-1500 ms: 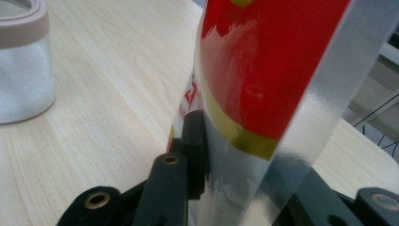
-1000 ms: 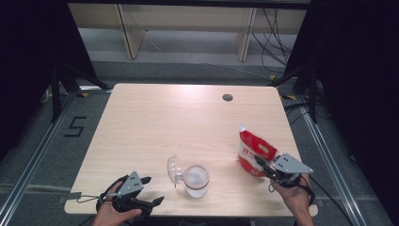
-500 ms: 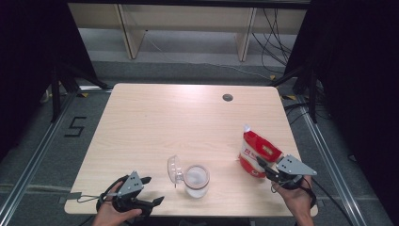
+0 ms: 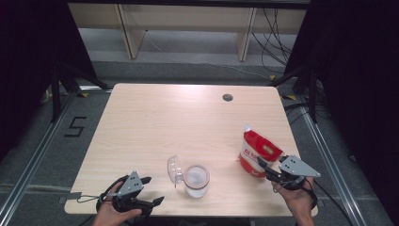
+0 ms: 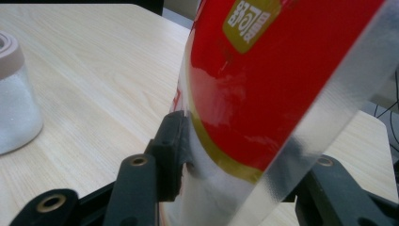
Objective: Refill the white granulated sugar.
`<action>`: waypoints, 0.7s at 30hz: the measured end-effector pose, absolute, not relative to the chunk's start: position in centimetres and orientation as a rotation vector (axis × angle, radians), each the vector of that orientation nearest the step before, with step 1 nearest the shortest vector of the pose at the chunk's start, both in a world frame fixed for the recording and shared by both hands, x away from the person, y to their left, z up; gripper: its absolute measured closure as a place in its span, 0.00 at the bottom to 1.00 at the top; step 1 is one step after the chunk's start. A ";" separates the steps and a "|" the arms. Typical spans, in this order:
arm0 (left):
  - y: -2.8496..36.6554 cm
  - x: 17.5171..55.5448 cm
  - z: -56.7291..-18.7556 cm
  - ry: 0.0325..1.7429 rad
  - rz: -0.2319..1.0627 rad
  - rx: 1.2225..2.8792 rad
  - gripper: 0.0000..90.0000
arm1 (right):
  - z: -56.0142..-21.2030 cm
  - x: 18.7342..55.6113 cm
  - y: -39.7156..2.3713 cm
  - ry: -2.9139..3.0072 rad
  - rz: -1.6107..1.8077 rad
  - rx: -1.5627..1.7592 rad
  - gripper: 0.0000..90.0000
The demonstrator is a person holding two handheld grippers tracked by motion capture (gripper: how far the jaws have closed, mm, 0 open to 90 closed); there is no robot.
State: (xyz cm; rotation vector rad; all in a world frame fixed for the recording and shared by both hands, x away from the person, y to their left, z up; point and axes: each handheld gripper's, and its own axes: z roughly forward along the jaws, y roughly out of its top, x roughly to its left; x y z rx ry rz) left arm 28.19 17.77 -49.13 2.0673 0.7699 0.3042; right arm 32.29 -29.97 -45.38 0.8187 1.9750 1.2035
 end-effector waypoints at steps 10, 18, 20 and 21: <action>17.8 28.3 -49.1 0.769 0.296 2.073 0.21 | -45.2 31.3 -30.1 1.924 1.275 0.950 0.43; 17.8 28.3 -49.2 0.768 0.302 2.061 0.21 | -45.3 30.5 -30.3 1.904 1.273 0.999 0.40; 17.8 28.2 -49.2 0.770 0.303 2.068 0.21 | -45.4 30.3 -30.3 1.900 1.286 1.008 0.39; 17.8 28.2 -49.2 0.771 0.305 2.068 0.21 | -45.3 30.0 -30.2 1.899 1.279 1.039 0.39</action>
